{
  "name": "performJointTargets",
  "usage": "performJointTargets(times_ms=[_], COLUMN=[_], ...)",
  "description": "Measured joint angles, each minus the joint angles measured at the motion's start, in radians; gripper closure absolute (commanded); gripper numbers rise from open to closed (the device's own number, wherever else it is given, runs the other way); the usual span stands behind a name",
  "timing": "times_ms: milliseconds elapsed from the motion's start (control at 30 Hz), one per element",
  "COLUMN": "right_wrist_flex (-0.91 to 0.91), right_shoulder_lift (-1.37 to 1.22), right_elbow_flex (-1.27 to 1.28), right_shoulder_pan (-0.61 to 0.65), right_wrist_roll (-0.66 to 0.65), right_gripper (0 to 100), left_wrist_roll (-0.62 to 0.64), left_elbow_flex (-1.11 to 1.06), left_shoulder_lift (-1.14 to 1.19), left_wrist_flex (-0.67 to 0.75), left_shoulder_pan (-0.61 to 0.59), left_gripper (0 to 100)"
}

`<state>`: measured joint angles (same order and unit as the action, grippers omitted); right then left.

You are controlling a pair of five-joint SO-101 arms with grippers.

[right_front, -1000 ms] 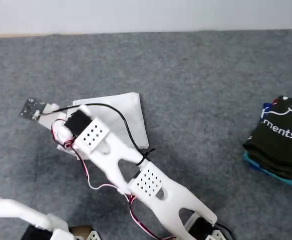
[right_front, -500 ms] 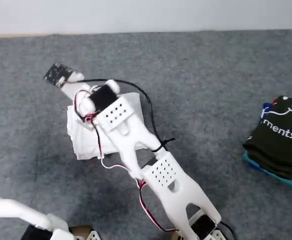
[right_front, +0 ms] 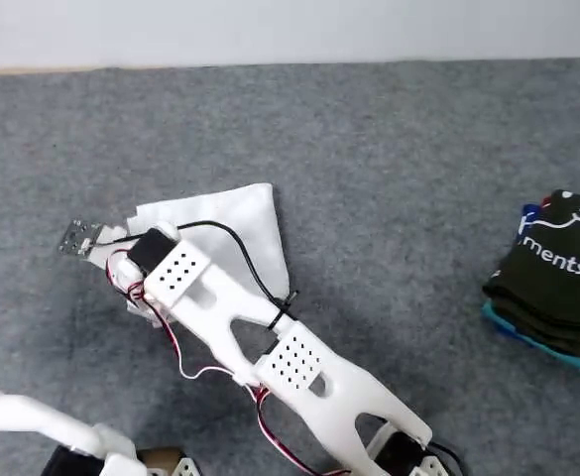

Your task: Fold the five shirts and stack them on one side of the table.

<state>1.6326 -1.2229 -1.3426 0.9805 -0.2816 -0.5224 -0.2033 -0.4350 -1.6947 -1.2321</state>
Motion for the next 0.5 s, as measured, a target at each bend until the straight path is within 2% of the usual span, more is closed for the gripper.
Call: performJointTargets(times_ms=[100,233,500], right_wrist_flex=[-0.008,0.071,0.124], right_shoulder_lift=[-0.012,-0.021,0.057], right_elbow_flex=[-0.081,-0.255,-0.278], right_shoulder_pan=[-0.015,-0.040,-0.092], right_wrist_roll=[0.000,0.000,0.032], right_gripper=[98.9,98.9,98.7], left_wrist_roll=[0.000,0.000,0.000], left_elbow_flex=[0.000,0.000,0.000], left_shoulder_lift=[0.000,0.000,0.000], left_wrist_flex=[0.000,0.000,0.000], left_shoulder_pan=[0.000,0.000,0.000], left_gripper=[99,99,99])
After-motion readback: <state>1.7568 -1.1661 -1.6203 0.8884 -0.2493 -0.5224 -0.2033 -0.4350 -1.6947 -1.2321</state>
